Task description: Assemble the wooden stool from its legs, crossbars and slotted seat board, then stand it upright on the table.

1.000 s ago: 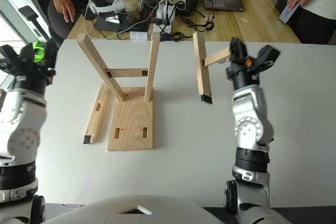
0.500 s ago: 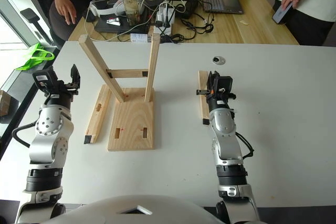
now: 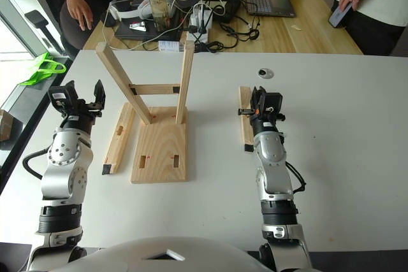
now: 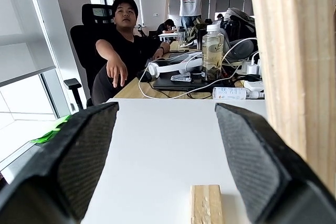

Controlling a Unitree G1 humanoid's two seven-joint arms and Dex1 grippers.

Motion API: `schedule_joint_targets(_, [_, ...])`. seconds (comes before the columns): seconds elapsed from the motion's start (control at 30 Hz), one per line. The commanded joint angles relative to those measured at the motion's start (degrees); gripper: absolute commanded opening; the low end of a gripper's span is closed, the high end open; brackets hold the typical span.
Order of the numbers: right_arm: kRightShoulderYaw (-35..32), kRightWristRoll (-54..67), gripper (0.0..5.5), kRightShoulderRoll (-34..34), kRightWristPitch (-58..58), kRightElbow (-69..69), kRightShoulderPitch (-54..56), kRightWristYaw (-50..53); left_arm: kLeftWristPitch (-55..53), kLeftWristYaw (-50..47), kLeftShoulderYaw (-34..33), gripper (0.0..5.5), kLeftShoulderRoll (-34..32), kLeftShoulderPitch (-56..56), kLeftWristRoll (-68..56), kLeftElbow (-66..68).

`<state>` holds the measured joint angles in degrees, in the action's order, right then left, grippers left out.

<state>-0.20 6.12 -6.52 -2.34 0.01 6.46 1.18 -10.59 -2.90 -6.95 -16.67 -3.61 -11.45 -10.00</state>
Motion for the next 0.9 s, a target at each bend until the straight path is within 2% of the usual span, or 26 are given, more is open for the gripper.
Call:
schedule_joint_targets(0.03, [-0.5, -0.4, 0.37, 0.4, -1.4, 0.2, 0.1, -0.6, -1.3, 0.9, -0.7, 3.36, 0.8, -0.4, 0.9, 0.0])
schedule_joint_targets(0.9, [-1.6, -1.0, 0.37, 1.5, -2.1, 0.8, 0.6, -1.7, -0.7, 4.1, -1.2, 3.36, 2.5, -1.2, 4.2, -0.6])
